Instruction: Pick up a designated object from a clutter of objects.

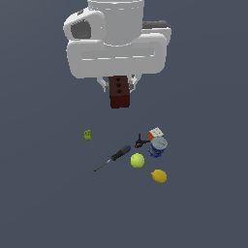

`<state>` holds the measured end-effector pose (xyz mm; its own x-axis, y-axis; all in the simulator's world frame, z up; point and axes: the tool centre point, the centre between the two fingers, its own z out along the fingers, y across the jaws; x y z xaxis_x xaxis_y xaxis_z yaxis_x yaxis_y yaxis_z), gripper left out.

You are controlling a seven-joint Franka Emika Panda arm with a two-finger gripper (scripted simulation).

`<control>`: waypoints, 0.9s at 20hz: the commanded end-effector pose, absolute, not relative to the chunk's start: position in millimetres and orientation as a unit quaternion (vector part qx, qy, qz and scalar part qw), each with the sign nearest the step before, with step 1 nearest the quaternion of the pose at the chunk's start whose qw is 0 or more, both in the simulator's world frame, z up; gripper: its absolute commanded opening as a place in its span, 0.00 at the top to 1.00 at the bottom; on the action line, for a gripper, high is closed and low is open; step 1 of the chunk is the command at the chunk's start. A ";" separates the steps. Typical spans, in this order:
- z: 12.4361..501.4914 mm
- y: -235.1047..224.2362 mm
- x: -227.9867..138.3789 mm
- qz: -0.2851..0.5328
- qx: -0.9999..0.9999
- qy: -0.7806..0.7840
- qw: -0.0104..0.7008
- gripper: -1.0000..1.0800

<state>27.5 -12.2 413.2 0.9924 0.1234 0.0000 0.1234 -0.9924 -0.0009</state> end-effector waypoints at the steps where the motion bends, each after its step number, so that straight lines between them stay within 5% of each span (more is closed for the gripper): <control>1: 419.3 -15.5 26.8 0.000 -0.998 -0.062 0.000 1.00; 18: 429.8 -13.2 35.2 0.001 -0.998 -0.062 0.000 1.00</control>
<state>33.1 -13.7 425.3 0.9923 0.1240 -0.0042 0.1240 -0.9923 -0.0007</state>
